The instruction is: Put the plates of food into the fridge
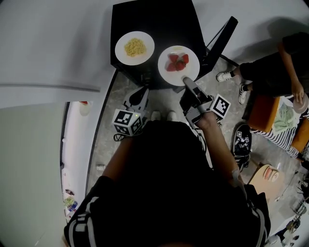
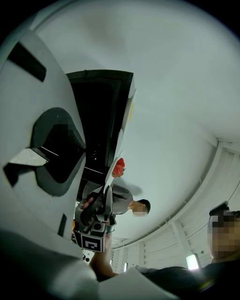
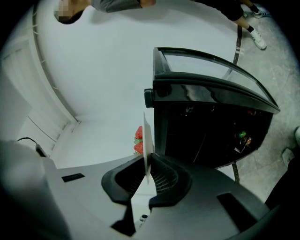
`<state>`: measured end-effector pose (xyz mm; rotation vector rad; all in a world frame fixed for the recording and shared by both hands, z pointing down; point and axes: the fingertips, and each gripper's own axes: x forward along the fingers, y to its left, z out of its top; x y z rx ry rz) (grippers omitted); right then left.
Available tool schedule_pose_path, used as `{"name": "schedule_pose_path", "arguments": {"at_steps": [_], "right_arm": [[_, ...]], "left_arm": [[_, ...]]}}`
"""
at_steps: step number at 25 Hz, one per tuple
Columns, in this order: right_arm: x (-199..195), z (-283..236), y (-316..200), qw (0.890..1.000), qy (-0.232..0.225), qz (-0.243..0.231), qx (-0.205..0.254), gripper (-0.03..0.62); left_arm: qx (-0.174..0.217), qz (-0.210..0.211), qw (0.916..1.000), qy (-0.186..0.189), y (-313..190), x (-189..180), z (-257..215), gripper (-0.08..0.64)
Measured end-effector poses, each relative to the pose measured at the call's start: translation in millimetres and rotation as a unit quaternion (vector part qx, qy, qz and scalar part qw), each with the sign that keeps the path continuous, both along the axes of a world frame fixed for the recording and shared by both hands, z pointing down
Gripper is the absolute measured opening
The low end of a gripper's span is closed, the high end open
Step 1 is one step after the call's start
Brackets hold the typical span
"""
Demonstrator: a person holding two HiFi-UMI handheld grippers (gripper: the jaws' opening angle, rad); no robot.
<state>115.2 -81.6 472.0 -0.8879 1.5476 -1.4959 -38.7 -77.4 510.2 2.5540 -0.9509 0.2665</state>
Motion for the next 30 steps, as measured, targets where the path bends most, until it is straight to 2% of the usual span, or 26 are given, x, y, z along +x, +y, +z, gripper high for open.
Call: {"name": "schedule_pose_path", "arguments": {"at_steps": [12,22,27,30], "right_arm": [[-4.8,8.4,35.4,1.000,-0.008,-0.024,0.000,0.048],[-14.3,29.2,48.9,0.999,-0.009,-0.036,-0.021,0.046],[-14.4,42.4,49.0,0.999,0.013,-0.042,-0.027,0.047],[-13.0,52.0,47.9,0.999,0.003,-0.038,-0.037,0.046]], "left_arm": [[-0.001,0.002,1.0000,-0.002,7.0,-6.6,0.7,0.023],[-0.004,0.005,1.0000,0.000,6.9,-8.3,2.4,0.023],[-0.008,0.004,1.0000,-0.001,8.5,-8.8,4.3,0.023],[-0.010,0.003,0.9999,-0.002,8.9,-9.5,5.2,0.023]]}}
